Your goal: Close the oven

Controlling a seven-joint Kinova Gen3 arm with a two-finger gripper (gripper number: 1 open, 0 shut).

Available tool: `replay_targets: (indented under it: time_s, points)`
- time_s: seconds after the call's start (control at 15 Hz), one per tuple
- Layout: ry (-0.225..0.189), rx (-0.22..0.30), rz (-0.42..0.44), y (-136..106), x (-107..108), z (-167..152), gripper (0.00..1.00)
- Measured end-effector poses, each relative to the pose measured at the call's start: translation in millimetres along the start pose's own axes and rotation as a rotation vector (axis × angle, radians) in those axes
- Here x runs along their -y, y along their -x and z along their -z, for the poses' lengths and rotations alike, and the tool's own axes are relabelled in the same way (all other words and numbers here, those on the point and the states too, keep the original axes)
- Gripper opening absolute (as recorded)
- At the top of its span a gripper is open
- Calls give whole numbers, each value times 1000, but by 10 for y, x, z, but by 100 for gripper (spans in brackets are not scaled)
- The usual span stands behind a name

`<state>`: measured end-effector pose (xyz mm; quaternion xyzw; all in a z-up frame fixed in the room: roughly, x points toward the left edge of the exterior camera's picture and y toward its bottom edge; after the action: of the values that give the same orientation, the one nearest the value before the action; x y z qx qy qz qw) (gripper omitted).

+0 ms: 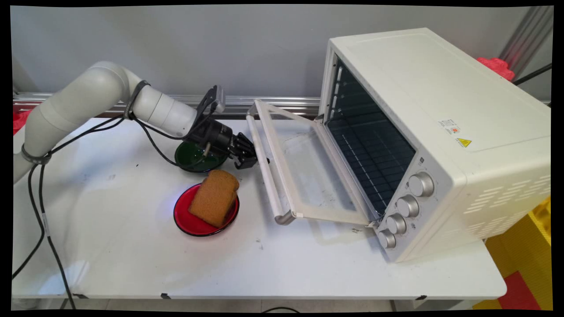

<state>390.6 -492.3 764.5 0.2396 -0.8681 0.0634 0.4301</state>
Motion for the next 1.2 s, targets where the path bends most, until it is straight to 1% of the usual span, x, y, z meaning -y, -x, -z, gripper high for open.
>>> replay_targets:
  time_s: [0.4,0.73,1.2]
  points:
    - [-2,-48,-5,-151,13,31,0]
    - [6,-85,-17,-304,4,39,0]
    - [24,-153,-54,-677,-31,-5,0]
